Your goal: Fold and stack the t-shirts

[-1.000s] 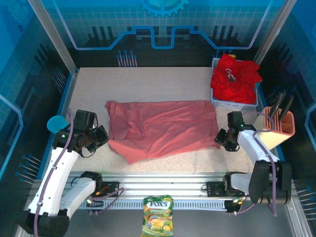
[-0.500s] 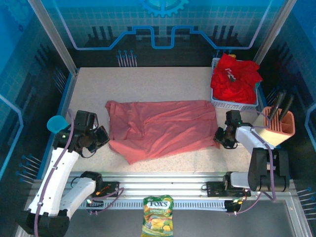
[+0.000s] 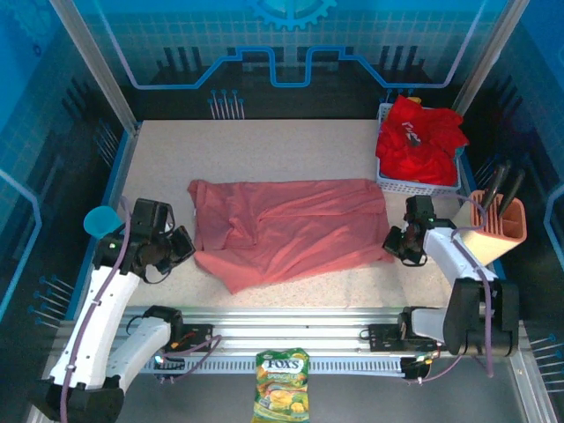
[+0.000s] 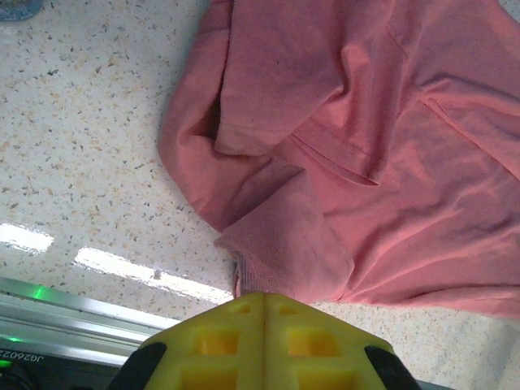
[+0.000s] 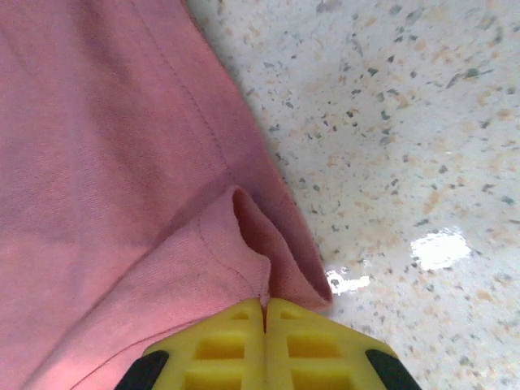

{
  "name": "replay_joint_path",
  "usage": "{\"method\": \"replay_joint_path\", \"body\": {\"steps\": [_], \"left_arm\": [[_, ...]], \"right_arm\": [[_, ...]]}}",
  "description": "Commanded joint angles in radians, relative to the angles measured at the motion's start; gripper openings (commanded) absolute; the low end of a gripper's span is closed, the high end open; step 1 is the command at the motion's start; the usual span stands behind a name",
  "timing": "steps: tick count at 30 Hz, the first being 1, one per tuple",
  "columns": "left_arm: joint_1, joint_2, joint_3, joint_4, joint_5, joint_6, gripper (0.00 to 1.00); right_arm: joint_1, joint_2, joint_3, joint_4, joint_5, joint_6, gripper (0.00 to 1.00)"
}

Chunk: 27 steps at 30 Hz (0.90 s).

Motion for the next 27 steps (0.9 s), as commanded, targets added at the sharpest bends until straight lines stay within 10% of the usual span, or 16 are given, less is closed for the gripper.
{"method": "replay_joint_path", "body": {"steps": [1, 16, 27], "left_arm": [[0.011, -0.022, 0.068, -0.068, 0.017, 0.0, 0.0], [0.014, 0.045, 0.211, -0.114, -0.034, 0.059, 0.0], [0.041, 0.347, 0.432, -0.026, -0.107, 0.163, 0.0]], "right_arm": [[-0.006, -0.071, 0.044, -0.12, 0.015, 0.013, 0.0], [-0.01, -0.252, 0.099, -0.271, 0.015, 0.057, 0.0], [-0.011, 0.067, 0.305, -0.194, -0.028, -0.039, 0.0]]}}
